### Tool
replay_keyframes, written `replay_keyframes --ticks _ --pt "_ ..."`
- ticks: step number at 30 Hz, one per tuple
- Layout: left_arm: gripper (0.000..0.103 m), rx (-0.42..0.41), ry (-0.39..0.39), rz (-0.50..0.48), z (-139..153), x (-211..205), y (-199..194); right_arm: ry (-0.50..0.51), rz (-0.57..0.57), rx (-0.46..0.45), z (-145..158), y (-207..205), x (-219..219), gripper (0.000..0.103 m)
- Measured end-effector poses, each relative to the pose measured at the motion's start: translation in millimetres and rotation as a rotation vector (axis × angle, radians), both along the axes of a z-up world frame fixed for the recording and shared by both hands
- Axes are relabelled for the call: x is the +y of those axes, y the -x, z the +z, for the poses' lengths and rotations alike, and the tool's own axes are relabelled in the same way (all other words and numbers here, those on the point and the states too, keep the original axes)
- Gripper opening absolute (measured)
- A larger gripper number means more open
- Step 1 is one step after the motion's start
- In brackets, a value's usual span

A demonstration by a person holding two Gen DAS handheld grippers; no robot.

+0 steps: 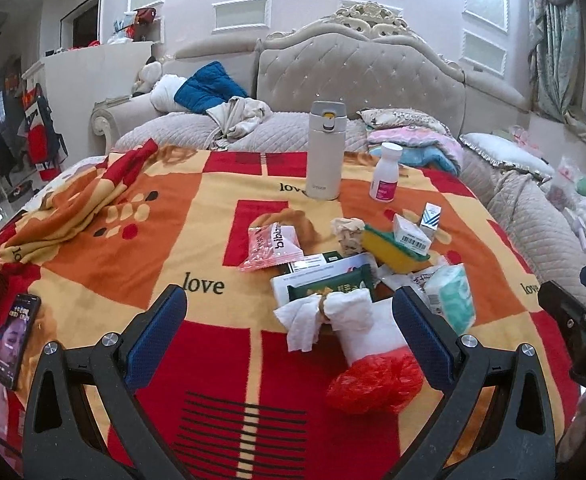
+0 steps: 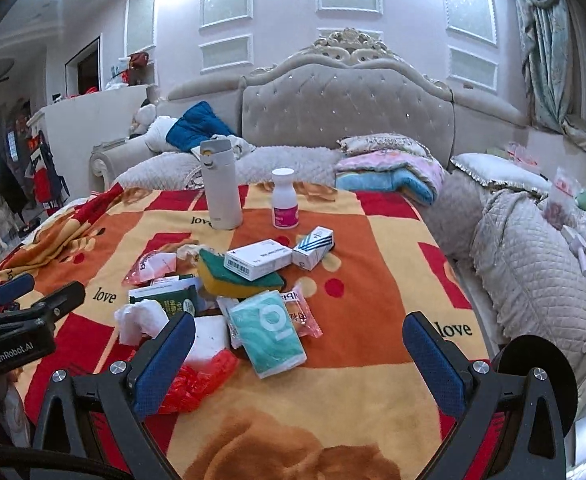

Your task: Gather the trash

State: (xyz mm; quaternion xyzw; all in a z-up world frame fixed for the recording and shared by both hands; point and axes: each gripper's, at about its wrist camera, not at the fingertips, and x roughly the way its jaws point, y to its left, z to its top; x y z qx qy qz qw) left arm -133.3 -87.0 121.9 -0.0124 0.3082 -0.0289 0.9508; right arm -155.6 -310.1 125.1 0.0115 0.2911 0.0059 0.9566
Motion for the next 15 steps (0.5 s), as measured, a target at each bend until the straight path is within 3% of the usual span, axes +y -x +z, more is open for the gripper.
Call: replay_keyframes --ticks 15 --pt "0.102 0.005 0.009 -0.013 -1.0 -8.7 1.2 -0.013 -0.016 -0.004 -0.6 -1.2 -2.0 0.103"
